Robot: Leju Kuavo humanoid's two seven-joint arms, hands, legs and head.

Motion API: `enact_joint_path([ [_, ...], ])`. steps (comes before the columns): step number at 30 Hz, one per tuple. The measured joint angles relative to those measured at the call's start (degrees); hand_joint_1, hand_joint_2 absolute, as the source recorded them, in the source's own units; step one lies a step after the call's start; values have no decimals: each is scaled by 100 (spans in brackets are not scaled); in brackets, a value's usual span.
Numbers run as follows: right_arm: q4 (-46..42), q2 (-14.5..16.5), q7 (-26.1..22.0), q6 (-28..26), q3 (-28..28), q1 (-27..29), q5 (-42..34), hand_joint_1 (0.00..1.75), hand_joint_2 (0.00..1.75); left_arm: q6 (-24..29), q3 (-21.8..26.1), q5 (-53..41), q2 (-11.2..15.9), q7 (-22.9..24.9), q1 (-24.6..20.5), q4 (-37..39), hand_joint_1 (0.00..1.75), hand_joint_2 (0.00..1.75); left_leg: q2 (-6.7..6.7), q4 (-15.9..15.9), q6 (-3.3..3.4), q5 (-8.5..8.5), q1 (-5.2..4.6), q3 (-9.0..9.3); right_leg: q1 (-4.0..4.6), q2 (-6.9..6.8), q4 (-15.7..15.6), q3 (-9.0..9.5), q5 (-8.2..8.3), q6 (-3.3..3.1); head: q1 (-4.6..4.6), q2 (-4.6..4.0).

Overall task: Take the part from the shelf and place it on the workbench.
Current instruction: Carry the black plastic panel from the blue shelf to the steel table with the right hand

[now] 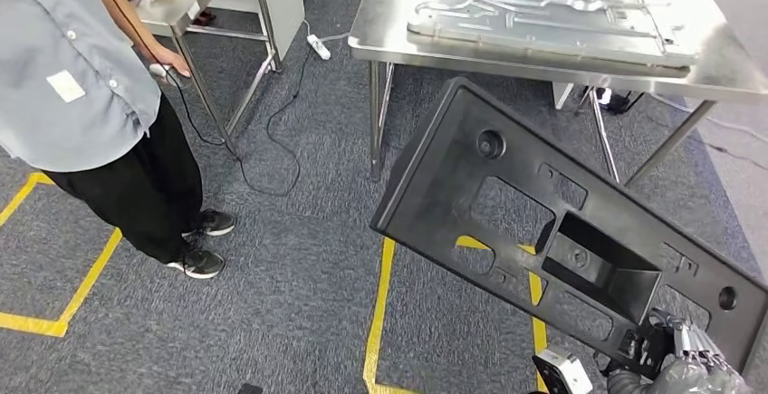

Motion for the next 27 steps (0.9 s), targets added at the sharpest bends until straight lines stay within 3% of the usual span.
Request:
enact_joint_path([
  [2, 21, 0, -33, 1, 0, 0, -47, 171, 175, -20, 0, -7, 1, -4, -2, 0, 0, 175, 13, -19, -67, -10, -4, 15, -3, 30, -42, 6, 18, -59, -2, 0],
  [4, 32, 0, -44, 1, 0, -6, -95, 171, 175, -29, 0, -13, 5, -5, -2, 0, 0, 175, -6, 146, -117, -145, -5, -36, -37, 43, -119, 53, 48, -132, -6, 0],
  [7, 50, 0, -50, 0, 2, -16, -156, 171, 175, -60, 0, -14, 15, -4, 4, 0, 0, 175, -38, 1140, -145, -652, -6, -504, -35, 46, -151, 81, 56, -201, -16, 0],
  [8, 59, 0, -51, 0, 2, -16, -168, 171, 175, -74, 0, -14, 19, -2, 10, 0, 0, 175, -38, 1440, -150, -739, -6, -662, -27, 55, -144, 82, 49, -209, -15, 0],
  [9, 67, 0, -51, 1, 2, -16, -172, 171, 175, -86, 0, -14, 24, 1, 16, 0, 0, 175, -38, 1560, -152, -716, -6, -739, -21, 66, -133, 84, 41, -214, -15, 0],
  [10, 74, 0, -52, 1, 2, -16, -173, 171, 175, -97, 0, -14, 28, 3, 20, 0, 0, 175, -39, 1454, -147, -581, -6, -709, -17, 81, -119, 89, 29, -213, -15, 0],
  [12, 81, 0, -53, 1, 2, -17, -165, 171, 175, -110, 0, -15, 37, 4, 19, 0, 0, 175, -53, 731, -108, -176, -7, -394, -14, 109, -78, 100, -5, -190, -14, 0],
  [14, 84, 0, -53, 1, 3, -19, -157, 171, 175, -117, 0, -16, 48, 5, 8, 0, 0, 175, -75, 143, -60, 33, -24, -134, 5, 126, -30, 96, -43, -140, -14, 0],
  [17, 85, 0, -56, 1, 7, -20, -177, 171, 175, -127, 1, -21, 55, 6, 4, 0, 0, 175, -77, 18, 9, 60, -40, -92, 8, 133, -21, 86, -55, -50, -13, 0],
  [19, 84, -1, -57, 0, 7, -23, -228, 171, 175, -128, 2, -34, 53, 4, 4, 0, 0, 175, -62, -33, 71, 98, -19, -68, -5, 118, 107, 39, -153, 23, -5, 0],
  [20, 84, -2, -57, -1, 7, -26, -260, 171, 175, -131, 2, -44, 51, 3, 2, 0, 0, 175, -52, -57, 97, 115, -3, -57, -16, 107, 314, -54, -283, 61, 0, 0],
  [23, 86, -6, -57, 0, 7, -33, -354, 171, 175, -144, 2, -69, 50, -1, 5, 0, 0, 175, -33, -61, 119, 112, 0, -61, -65, 83, 1354, -570, -751, 149, 8, 0],
  [24, 87, -7, -57, 0, 7, -33, -384, 171, 175, -146, 2, -72, 50, -1, 8, 0, 0, 175, -28, -58, 117, 105, 0, -57, -79, 78, 1536, -676, -764, 165, 7, 0],
  [25, 89, -7, -57, 0, 7, -33, -412, 171, 175, -146, 2, -75, 50, -1, 9, 0, 0, 175, -28, -55, 110, 96, 1, -47, -91, 73, 1490, -670, -655, 171, 7, 0],
  [27, 89, -7, -57, 0, 7, -35, -455, 171, 175, -147, 2, -80, 48, -3, 8, 0, 0, 175, -31, -51, 85, 66, 3, -5, -107, 52, 814, -366, -233, 154, 8, 0],
])
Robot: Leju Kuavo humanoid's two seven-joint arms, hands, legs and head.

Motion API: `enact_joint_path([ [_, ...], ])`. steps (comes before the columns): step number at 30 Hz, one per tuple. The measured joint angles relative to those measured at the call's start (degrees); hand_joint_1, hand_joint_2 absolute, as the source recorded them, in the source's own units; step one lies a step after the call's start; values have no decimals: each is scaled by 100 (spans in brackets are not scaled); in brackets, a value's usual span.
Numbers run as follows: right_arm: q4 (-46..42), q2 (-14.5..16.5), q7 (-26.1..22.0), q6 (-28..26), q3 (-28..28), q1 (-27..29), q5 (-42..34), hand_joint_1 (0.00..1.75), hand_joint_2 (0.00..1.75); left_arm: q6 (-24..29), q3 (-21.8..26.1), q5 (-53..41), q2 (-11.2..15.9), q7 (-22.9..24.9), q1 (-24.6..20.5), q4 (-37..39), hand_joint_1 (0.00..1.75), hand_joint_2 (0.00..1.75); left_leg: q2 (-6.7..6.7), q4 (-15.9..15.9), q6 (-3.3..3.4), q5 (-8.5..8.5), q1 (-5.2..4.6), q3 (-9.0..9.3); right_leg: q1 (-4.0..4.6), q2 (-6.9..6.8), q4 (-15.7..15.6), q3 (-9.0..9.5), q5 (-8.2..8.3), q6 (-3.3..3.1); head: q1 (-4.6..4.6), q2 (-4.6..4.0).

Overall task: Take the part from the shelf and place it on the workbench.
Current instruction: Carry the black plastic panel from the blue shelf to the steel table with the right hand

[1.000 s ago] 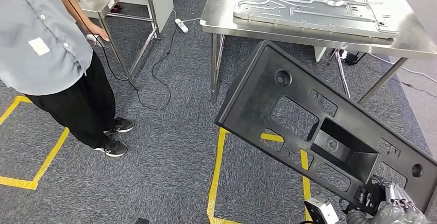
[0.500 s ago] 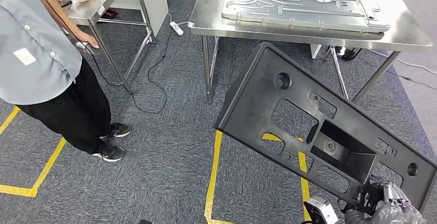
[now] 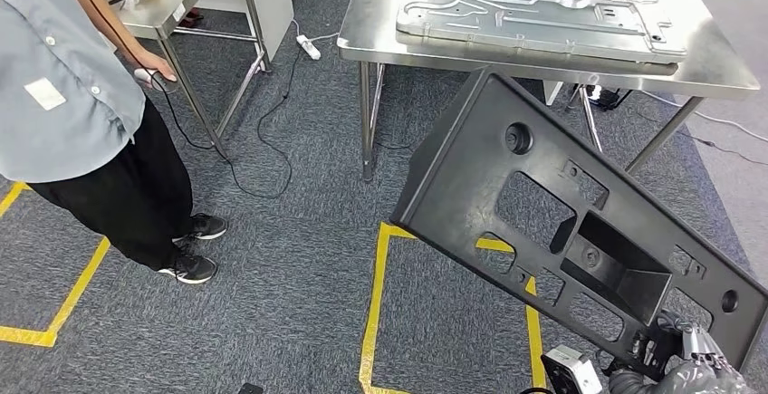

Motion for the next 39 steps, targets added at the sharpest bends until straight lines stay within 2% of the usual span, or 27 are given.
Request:
enact_joint_path([
  [2, 1, 0, 0, 1, 0, -6, -33, 171, 175, -5, 1, -2, -2, -4, -3, 0, 0, 175, -2, 1, -50, -33, -15, 31, 29, -23, -667, 314, 238, -56, -1, 0],
  [3, 2, 0, 0, 1, 0, -9, -53, 171, 175, -9, 2, -3, -2, -7, -5, 0, 0, 175, 0, -2, -82, -43, -20, 36, 49, -27, -813, 377, 254, -88, -2, 0],
  [5, 2, 0, 0, 1, 1, -12, -97, 171, 175, -15, 4, -5, -2, -12, -13, 0, 0, 175, 8, -25, -150, -50, -21, 53, 75, -8, -846, 386, 236, -157, -5, 0],
  [7, 3, 0, 0, 1, 8, -13, -134, 171, 175, -16, 7, -14, -1, -20, -18, 0, 0, 175, 7, 60, -207, -128, -13, 47, 55, -4, -916, 439, 252, -237, -9, 0],
  [8, 3, 0, 0, 1, 15, -15, -144, 171, 175, -16, 9, -20, -1, -26, -21, 0, 0, 175, 3, 247, -226, -243, -11, -34, 43, -8, -954, 469, 262, -277, -16, 0],
  [9, 5, 0, 0, 1, 25, -17, -153, 171, 175, -15, 11, -27, 0, -31, -21, 0, 0, 175, -3, 563, -235, -409, -5, -189, 38, -12, -978, 494, 264, -310, -24, 0],
  [11, 20, -1, 0, 1, 42, -20, -173, 171, 175, -14, 22, -33, 0, -39, -14, 0, 0, 175, -7, 1346, -248, -730, -5, -614, 60, -11, -981, 502, 250, -350, -33, 0],
  [12, 34, -2, 1, 1, 47, -20, -183, 171, 175, -8, 30, -34, 0, -41, -5, 0, 0, 175, -7, 1598, -251, -771, -5, -767, 71, -5, -976, 509, 241, -360, -33, 0],
  [13, 50, -4, 2, 1, 52, -20, -187, 171, 175, 4, 38, -34, 0, -40, 4, 0, 0, 175, -8, 1632, -247, -691, -6, -816, 80, 6, -968, 519, 231, -365, -32, 0],
  [14, 66, -6, 4, 1, 60, -19, -189, 171, 175, 22, 46, -34, 0, -37, 8, 0, 0, 175, -9, 1429, -234, -505, -6, -748, 87, 19, -958, 534, 216, -363, -33, 0],
  [16, 93, -10, 11, 1, 82, -20, -195, 171, 175, 76, 64, -35, 0, -22, 5, 0, 0, 175, -21, 644, -179, -82, -18, -411, 103, 41, -922, 562, 171, -340, -32, 0],
  [17, 104, -14, 16, 1, 92, -19, -202, 171, 175, 106, 71, -37, 0, -16, 0, 0, 0, 175, -27, 327, -151, 39, -29, -270, 114, 49, -898, 566, 146, -315, -32, 0],
  [18, 112, -17, 19, 1, 100, -20, -208, 171, 175, 131, 76, -39, -1, -8, -5, 0, 0, 175, -33, 146, -127, 84, -41, -190, 120, 52, -879, 563, 127, -289, -31, 0],
  [21, 121, -28, 24, 1, 113, -18, -217, 171, 175, 182, 82, -51, -2, 15, -5, 0, 0, 175, -27, 47, -67, 98, -43, -156, 111, 53, -868, 559, 102, -201, -31, 0],
  [23, 124, -37, 32, 1, 124, -18, -218, 171, 175, 214, 83, -57, -5, 23, -4, 0, 0, 175, -10, -18, -9, 131, -15, -128, 99, 42, -683, 485, -38, -135, -20, 0],
  [24, 127, -41, 36, 1, 129, -19, -219, 171, 175, 225, 84, -60, -9, 24, -8, 0, 0, 175, 2, -39, 13, 141, -2, -117, 82, 35, -435, 369, -185, -103, -14, 0],
  [26, 144, -48, 39, 1, 135, -19, -219, 171, 175, 230, 88, -63, -13, 24, -10, 0, 0, 175, 27, -42, 28, 137, -2, -115, 49, 28, 286, 1, -514, -46, -9, 0],
  [27, 154, -49, 43, 1, 137, -18, -219, 171, 175, 229, 91, -64, -13, 24, -8, 0, 0, 175, 45, -39, 28, 130, -2, -113, 31, 25, 560, -153, -583, -24, -8, 0],
  [28, 164, -50, 47, 1, 137, -17, -219, 171, 175, 228, 92, -66, -14, 25, -6, 0, 0, 175, 64, -36, 24, 121, -1, -108, 14, 20, 649, -221, -539, -9, -9, 0],
  [29, 171, -50, 50, 1, 137, -17, -219, 171, 175, 228, 93, -67, -15, 25, -5, 0, 0, 175, 81, -31, 16, 108, 1, -97, 0, 7, 504, -174, -384, -2, -8, 0],
  [31, 177, -51, 52, 1, 139, -20, -216, 171, 175, 226, 94, -77, -23, 27, -5, 0, 0, 175, 112, -18, -18, 73, 2, -61, -10, -99, -241, 170, 23, -11, -8, 0],
  [32, 181, -51, 52, 1, 142, -22, -214, 171, 175, 225, 95, -82, -26, 27, -7, 0, 0, 175, 124, -9, -46, 54, -5, -46, 6, -153, -573, 323, 151, -33, -8, 0],
  [33, 185, -52, 53, 1, 145, -24, -213, 171, 175, 224, 96, -86, -28, 27, -8, 0, 0, 175, 137, -3, -79, 40, -13, -37, 27, -188, -783, 414, 210, -59, -10, 0],
  [34, 189, -52, 54, 0, 149, -26, -211, 171, 175, 224, 97, -90, -28, 28, -11, 0, 0, 175, 156, -6, -112, 33, -20, -30, 51, -193, -849, 433, 198, -89, -11, 0],
  [37, 191, -52, 55, -1, 155, -26, -211, 171, 175, 224, 99, -93, -28, 28, -14, 0, 0, 175, 194, 9, -215, -16, -14, -16, 56, -88, -897, 439, 234, -200, -13, 0],
  [39, 192, -52, 55, 0, 164, -30, -210, 171, 175, 224, 101, -95, -28, 28, -14, 0, 0, 175, 111, 380, -258, -270, 3, -164, 37, -36, -949, 467, 266, -284, -19, 0],
])
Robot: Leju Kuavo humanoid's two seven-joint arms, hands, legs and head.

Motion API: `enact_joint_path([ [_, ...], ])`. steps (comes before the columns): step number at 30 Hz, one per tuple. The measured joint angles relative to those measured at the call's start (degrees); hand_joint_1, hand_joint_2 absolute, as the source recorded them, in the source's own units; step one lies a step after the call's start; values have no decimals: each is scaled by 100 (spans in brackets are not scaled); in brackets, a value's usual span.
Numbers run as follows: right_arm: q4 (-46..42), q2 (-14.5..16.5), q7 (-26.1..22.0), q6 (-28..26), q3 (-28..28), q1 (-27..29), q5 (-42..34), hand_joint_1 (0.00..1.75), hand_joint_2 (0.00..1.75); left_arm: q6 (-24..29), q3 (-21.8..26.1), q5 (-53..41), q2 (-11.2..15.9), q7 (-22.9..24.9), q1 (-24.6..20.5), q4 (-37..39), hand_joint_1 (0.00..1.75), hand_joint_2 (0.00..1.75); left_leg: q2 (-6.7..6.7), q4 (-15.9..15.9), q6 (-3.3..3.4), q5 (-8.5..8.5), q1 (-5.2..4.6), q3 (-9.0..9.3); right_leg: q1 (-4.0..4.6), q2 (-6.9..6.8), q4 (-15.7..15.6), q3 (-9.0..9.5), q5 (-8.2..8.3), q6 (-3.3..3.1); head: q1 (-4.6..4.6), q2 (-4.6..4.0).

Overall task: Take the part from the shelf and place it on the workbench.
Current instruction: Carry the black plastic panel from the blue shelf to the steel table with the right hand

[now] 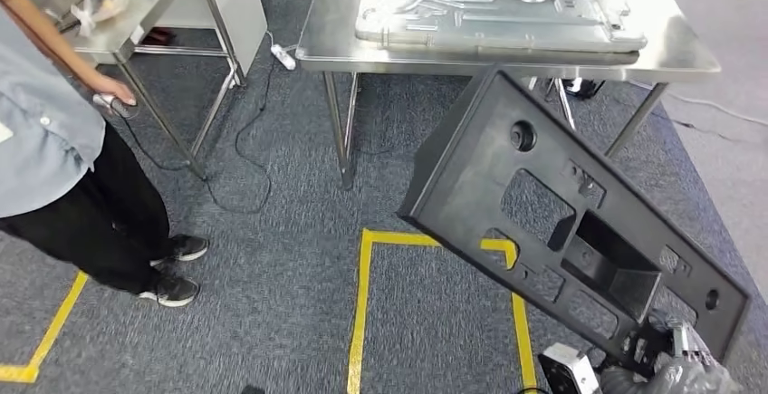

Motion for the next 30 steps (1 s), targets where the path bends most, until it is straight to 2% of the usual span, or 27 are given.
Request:
enact_joint_path([
  [2, 2, -1, 4, 1, 11, -4, -1, 171, 175, -2, 2, -1, 0, 1, 4, 0, 0, 175, -91, 738, -11, -363, 8, -336, 19, 50, -2, -3, 0, -45, -4, 0],
  [3, 7, -1, 11, 1, 14, -3, -1, 171, 175, -4, 3, -1, 0, 2, 12, 0, 0, 175, -107, 1050, -11, -463, 8, -488, 31, 84, 4, -3, -3, -55, -3, 0],
  [4, 11, -1, 22, 1, 15, -3, -1, 171, 175, -8, 4, -1, 0, 3, 20, 0, 0, 175, -113, 1185, -5, -457, 7, -559, 44, 124, 13, -1, -8, -62, -4, 0],
  [5, 15, -1, 35, 1, 16, -3, -1, 171, 175, -11, 4, -1, 0, 5, 26, 0, 0, 175, -119, 1100, 9, -342, 6, -528, 54, 169, 26, 1, -13, -65, -3, 0],
  [7, 19, -1, 57, 1, 21, -3, 0, 171, 175, -15, 5, -1, 1, 7, 27, 0, 0, 175, -193, 412, 69, 42, -1, -221, 65, 258, 53, 7, -27, -61, -3, 0],
  [8, 19, -1, 64, 1, 23, -4, 1, 171, 175, -15, 7, -1, 5, 7, 26, 0, 0, 175, -251, 50, 100, 179, -10, -62, 78, 291, 70, 3, -36, -48, -1, 0],
  [10, 19, -1, 82, 1, 33, -2, 20, 171, 175, -17, 11, -3, 12, 4, 16, 0, 0, 175, -328, -322, 140, 268, -33, 99, 76, 341, 87, -17, -41, -1, -2, 0],
  [12, 19, -3, 92, 1, 37, 0, 101, 171, 175, -27, 14, -9, 12, 1, 5, 0, 0, 175, -301, -368, 166, 291, -37, 118, 67, 371, 82, -33, -36, 68, -5, 0],
  [14, 17, -5, 51, 1, 32, -2, 260, 171, 175, -45, 16, -19, 7, 2, 4, 0, 0, 175, -258, -433, 223, 341, -10, 143, 66, 288, 184, -74, -115, 130, 3, 0],
  [15, 16, -5, 16, 0, 28, -11, 348, 171, 175, -55, 18, -25, 3, 3, 4, 0, 0, 175, -234, -463, 251, 362, 9, 152, 64, 220, 376, -161, -242, 159, 9, 0],
  [16, 15, -5, -19, -1, 24, -18, 447, 171, 175, -66, 19, -38, 1, 4, 4, 0, 0, 175, -212, -471, 267, 370, 12, 153, 44, 147, 688, -306, -418, 186, 15, 0],
  [18, 2, -5, -57, -1, 16, -33, 643, 171, 175, -89, 21, -69, -2, 11, 8, 0, 0, 175, -177, -469, 279, 367, 14, 144, 2, 90, 1414, -667, -739, 241, 20, 0],
  [19, -17, -5, -62, -1, 12, -35, 733, 171, 175, -102, 22, -92, -3, 17, 10, 0, 0, 175, -161, -467, 276, 362, 16, 144, -21, 80, 1617, -773, -770, 264, 20, 0],
  [20, -46, -5, -61, -1, 8, -40, 793, 171, 175, -114, 22, -108, -3, 21, 10, 0, 0, 175, -151, -464, 268, 356, 20, 147, -40, 70, 1593, -769, -683, 280, 20, 0],
  [21, -82, -5, -60, -1, 4, -45, 824, 171, 175, -125, 22, -121, -5, 25, 7, 0, 0, 175, -145, -459, 253, 347, 27, 156, -56, 56, 1338, -645, -498, 291, 20, 0],
  [22, -120, -5, -60, -1, 3, -50, 833, 171, 175, -132, 22, -130, -8, 25, 4, 0, 0, 175, -143, -450, 230, 332, 33, 168, -69, 33, 921, -439, -285, 295, 20, 0],
  [24, -185, -5, -60, -1, 2, -62, 807, 171, 175, -137, 22, -142, -13, 19, -3, 0, 0, 175, -142, -424, 166, 298, 24, 180, -48, 2, 238, -99, -42, 272, 19, 0],
  [25, -212, -5, -61, -1, 2, -66, 787, 171, 175, -137, 22, -149, -13, 15, -7, 0, 0, 175, -140, -417, 130, 288, 16, 182, -30, 0, 92, -34, -21, 249, 18, 0],
  [28, -270, -5, -61, -1, 2, -70, 729, 171, 175, -138, 23, -183, -15, 2, -13, 0, 0, 175, -125, -414, 24, 265, 25, 187, -8, 28, 55, -36, -23, 140, 16, 0],
  [30, -294, -5, -61, -1, 3, -74, 701, 171, 175, -145, 24, -201, -15, -6, -15, 0, 0, 175, -126, -150, -22, 75, 38, 77, -25, 30, 16, -17, -4, 49, 13, 0],
])
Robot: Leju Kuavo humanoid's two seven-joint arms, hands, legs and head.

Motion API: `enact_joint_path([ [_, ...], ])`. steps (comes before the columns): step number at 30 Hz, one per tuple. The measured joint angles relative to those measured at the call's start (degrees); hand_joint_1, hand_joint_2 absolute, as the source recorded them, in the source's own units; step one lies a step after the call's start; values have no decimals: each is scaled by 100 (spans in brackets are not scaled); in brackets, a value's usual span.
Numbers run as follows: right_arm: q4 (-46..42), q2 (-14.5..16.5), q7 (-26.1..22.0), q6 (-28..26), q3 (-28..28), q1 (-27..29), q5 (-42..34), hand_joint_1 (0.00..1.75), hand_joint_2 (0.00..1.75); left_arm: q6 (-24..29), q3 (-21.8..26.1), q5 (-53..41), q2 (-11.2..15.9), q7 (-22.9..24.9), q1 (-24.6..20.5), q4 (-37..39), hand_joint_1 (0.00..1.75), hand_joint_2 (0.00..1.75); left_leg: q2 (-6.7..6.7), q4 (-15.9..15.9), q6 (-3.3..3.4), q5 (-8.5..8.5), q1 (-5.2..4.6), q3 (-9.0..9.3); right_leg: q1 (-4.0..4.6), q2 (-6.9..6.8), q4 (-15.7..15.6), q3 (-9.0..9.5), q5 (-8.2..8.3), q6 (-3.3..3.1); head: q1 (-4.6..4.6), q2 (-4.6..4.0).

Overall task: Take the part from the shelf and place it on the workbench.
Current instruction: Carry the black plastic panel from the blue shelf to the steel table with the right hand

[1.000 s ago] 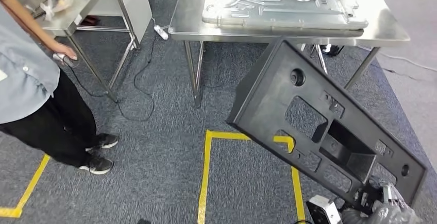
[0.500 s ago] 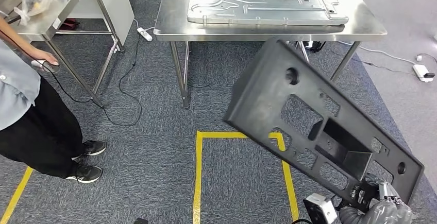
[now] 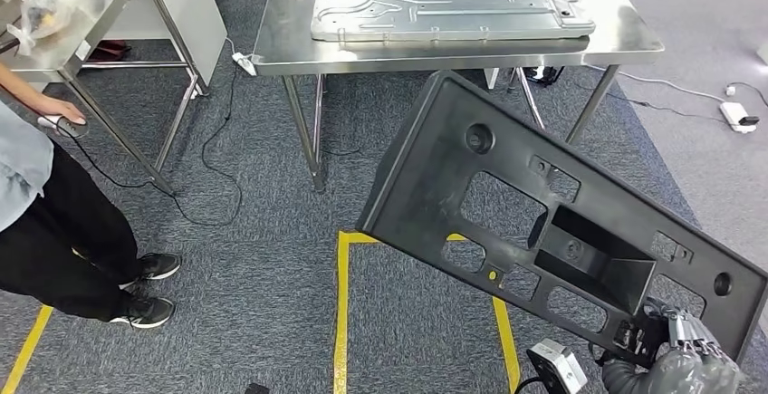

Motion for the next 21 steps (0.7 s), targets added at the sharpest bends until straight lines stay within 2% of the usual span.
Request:
enact_joint_path([
  [3, -8, 0, -1, 1, 1, -4, -16, 171, 175, -7, 0, -7, 0, -3, 7, 0, 0, 175, -7, 1085, -21, -515, 3, -516, 23, 1, -8, 9, -4, -71, -6, 0],
  [4, -7, 0, -1, 1, 1, -4, -27, 171, 175, -7, 0, -8, 0, -3, 13, 0, 0, 175, -7, 1342, -20, -572, 3, -649, 38, 6, -3, 11, -10, -81, -6, 0],
  [5, -7, 0, -1, 1, 1, -4, -52, 171, 175, -7, 0, -9, 0, -3, 17, 0, 0, 175, -7, 1383, -12, -511, 2, -682, 50, 14, 5, 16, -16, -87, -5, 0],
  [6, -6, 0, -1, 1, 1, -4, -87, 171, 175, -7, 0, -11, 0, -3, 18, 0, 0, 175, -8, 1194, 6, -349, 1, -606, 61, 23, 15, 25, -26, -88, -6, 0],
  [8, -6, 0, -1, 0, 3, -5, -178, 171, 175, -7, 0, -16, 4, -3, 13, 0, 0, 175, -22, 424, 71, 43, -16, -255, 81, 40, 38, 46, -52, -75, -4, 0],
  [9, -6, 0, -1, 1, 5, -6, -212, 171, 175, -6, 0, -17, 7, -3, 10, 0, 0, 175, -28, 97, 102, 161, -30, -109, 92, 47, 53, 48, -66, -55, -4, 0],
  [10, -7, 0, -1, 1, 7, -7, -243, 171, 175, -6, 0, -21, 10, -3, 6, 0, 0, 175, -32, -98, 125, 210, -47, -23, 97, 51, 62, 44, -73, -30, -3, 0],
  [13, -26, -1, -1, 0, 10, -6, -296, 171, 175, -8, 1, -34, 14, -4, 3, 0, 0, 175, -27, -207, 179, 235, -71, 12, 88, 53, 54, 36, -74, 66, -4, 0],
  [15, -59, -7, -1, -1, 10, -7, -317, 171, 175, -13, 2, -37, 14, -4, 1, 0, 0, 175, -20, -278, 244, 283, -44, 39, 80, 38, 174, -7, -174, 139, -1, 0],
  [16, -73, -12, -1, -1, 11, -8, -326, 171, 175, -17, 2, -40, 13, -5, -3, 0, 0, 175, -13, -311, 272, 304, -27, 52, 74, 29, 391, -103, -311, 177, 2, 0],
  [18, -84, -20, -2, 0, 12, -11, -335, 171, 175, -24, 1, -46, 13, -4, -4, 0, 0, 175, -1, -320, 292, 308, -24, 51, 45, 22, 1111, -446, -671, 239, 3, 0],
  [19, -85, -22, -2, 1, 11, -11, -339, 171, 175, -25, 1, -48, 13, -4, -2, 0, 0, 175, 5, -318, 294, 305, -24, 50, 29, 21, 1443, -616, -784, 266, 3, 0],
  [20, -85, -24, -1, 1, 10, -12, -341, 171, 175, -25, 2, -49, 13, -3, 0, 0, 0, 175, 8, -317, 293, 299, -22, 54, 10, 19, 1607, -708, -784, 287, 2, 0],
  [21, -85, -26, -1, 1, 10, -15, -344, 171, 175, -24, 2, -50, 13, -3, 1, 0, 0, 175, 9, -312, 286, 290, -18, 61, -9, 16, 1551, -691, -668, 304, 2, 0],
])
